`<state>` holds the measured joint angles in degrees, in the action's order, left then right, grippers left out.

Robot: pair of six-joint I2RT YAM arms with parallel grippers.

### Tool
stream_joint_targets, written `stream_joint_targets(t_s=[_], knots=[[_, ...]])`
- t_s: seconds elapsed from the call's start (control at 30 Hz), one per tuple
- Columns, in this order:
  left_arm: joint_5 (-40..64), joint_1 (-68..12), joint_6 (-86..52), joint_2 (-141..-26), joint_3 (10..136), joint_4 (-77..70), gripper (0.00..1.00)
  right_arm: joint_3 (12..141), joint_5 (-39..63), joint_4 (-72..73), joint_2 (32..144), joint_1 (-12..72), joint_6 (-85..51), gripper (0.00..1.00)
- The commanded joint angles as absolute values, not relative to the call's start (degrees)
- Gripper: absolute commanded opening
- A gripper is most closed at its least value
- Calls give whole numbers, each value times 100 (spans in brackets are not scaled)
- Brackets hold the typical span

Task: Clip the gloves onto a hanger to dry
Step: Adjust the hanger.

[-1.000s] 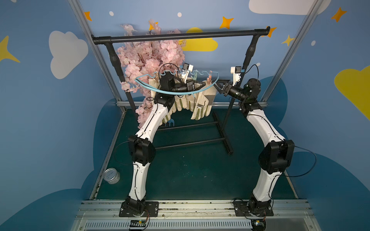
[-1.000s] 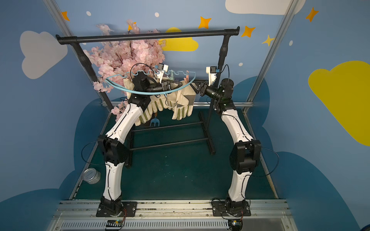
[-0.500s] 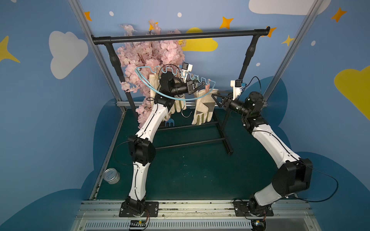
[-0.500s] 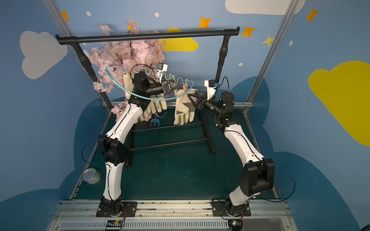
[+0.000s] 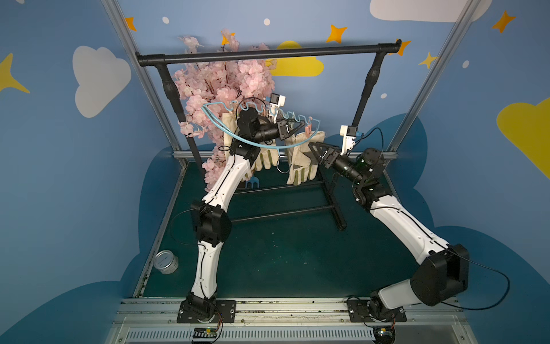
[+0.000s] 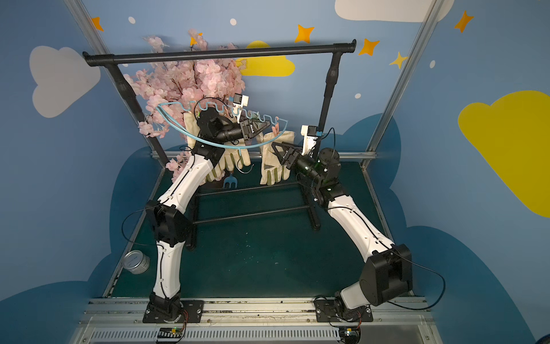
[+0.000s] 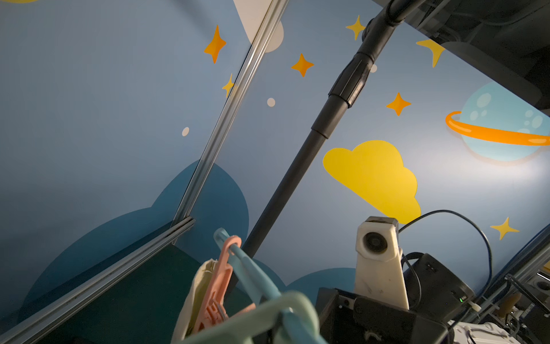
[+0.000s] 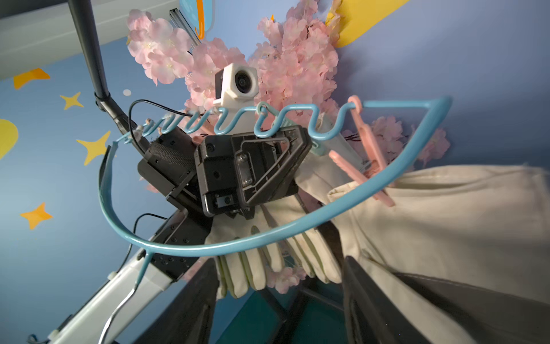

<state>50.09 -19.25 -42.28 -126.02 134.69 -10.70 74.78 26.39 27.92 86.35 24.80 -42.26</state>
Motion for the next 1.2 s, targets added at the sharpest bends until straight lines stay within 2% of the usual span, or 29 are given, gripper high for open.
stream_joint_targets(t_s=[0.0, 0.2, 0.43, 0.7, 0.8, 0.83, 1.0, 1.17], knots=[[4963, -1906, -4275, -12287, 13480, -1485, 3, 7826, 2584, 3392, 8974, 2635, -5316, 66], [4925, -1902, -4282, -12261, 13370, -1565, 3, 8194, 2571, 4417, 9587, 2746, -6118, 63], [4918, -1895, -4130, -12288, 13333, -1365, 3, 8465, 2710, 5297, 9773, 2777, -6346, 41], [4878, -1879, -4048, -12322, 13274, -1270, 3, 8840, 2741, 5633, 9857, 2760, -6558, 30], [4868, -1895, -3932, -12298, 13230, -1148, 3, 8992, 2712, 5344, 9905, 2755, -6792, 15], [4885, -1906, -3885, -12276, 13207, -1134, 4, 9026, 2724, 5204, 9893, 2747, -6790, 12], [4897, -1949, -3556, -12062, 12944, -871, 19, 8856, 2464, 4857, 9674, 2656, -6635, 4], [4697, -2067, -3000, -11622, 12313, -500, 47, 8790, 2430, 4596, 9521, 2487, -6753, 0]])
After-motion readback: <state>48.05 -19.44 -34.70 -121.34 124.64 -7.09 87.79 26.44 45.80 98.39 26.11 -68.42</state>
